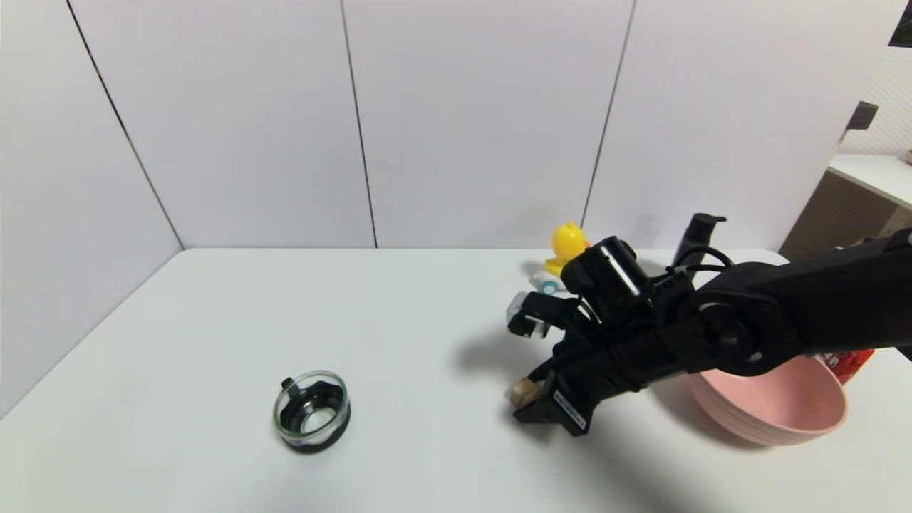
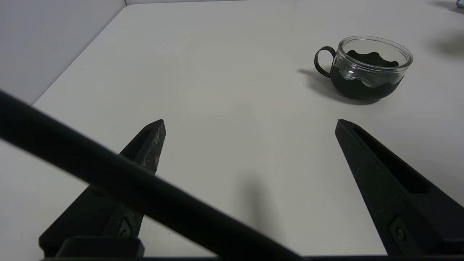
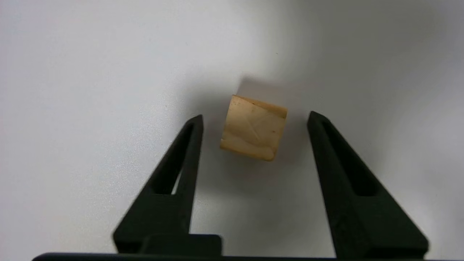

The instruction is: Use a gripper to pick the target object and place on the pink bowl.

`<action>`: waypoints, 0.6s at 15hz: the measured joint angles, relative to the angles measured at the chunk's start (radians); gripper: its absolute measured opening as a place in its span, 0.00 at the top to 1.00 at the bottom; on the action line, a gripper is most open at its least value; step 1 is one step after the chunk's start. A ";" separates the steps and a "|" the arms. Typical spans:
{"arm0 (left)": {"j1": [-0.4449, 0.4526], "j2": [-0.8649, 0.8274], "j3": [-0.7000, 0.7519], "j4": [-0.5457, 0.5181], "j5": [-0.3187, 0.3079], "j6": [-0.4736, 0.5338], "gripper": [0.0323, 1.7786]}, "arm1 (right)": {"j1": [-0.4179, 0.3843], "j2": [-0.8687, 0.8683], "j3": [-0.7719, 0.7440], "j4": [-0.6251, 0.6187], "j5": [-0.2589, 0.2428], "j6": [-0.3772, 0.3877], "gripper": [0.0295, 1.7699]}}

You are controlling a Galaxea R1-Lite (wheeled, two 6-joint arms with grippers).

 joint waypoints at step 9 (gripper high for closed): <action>0.000 0.000 0.000 0.000 0.000 0.000 0.05 | -0.005 -0.023 -0.011 -0.001 -0.001 0.006 0.78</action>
